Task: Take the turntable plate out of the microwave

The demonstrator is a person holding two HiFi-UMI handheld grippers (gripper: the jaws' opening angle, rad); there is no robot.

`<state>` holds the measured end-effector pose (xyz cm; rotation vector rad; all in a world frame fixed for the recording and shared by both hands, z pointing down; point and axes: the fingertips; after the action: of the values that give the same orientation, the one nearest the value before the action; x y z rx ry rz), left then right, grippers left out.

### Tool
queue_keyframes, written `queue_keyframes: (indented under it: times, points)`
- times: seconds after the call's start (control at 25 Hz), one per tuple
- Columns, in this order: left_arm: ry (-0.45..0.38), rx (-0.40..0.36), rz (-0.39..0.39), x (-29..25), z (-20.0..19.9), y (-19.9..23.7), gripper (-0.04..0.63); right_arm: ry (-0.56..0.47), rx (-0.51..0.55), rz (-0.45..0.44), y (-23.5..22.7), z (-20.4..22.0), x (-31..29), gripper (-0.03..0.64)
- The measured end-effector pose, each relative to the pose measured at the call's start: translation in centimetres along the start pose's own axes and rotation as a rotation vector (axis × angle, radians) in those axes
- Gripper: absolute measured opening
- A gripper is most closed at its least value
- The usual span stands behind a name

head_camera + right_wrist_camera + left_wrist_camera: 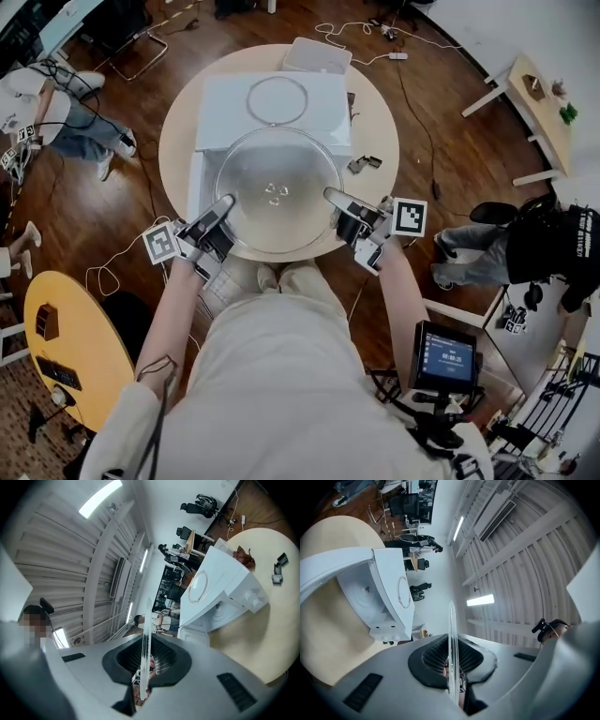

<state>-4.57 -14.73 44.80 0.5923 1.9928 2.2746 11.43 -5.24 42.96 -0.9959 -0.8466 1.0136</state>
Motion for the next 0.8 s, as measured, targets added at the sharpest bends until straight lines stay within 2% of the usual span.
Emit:
queue_keyframes:
  times: [0.4, 0.8]
  points:
    - [0.098, -0.009, -0.006, -1.0, 3.1, -0.4, 0.031, -0.053, 0.015, 0.033, 0.7, -0.2, 3.7, 0.032]
    - [0.079, -0.005, -0.080, -1.1, 6.0, 1.7, 0.032, 0.018, 0.002, 0.048, -1.5, -1.1, 5.6, 0.031]
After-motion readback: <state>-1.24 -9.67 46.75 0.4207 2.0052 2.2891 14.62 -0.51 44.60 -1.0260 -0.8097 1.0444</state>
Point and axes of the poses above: the fingertips, and each gripper's own axes: x backward along the fingers, y to its left, z out of its underside, and after that the axes turned 14 degrees about -y, right-handed
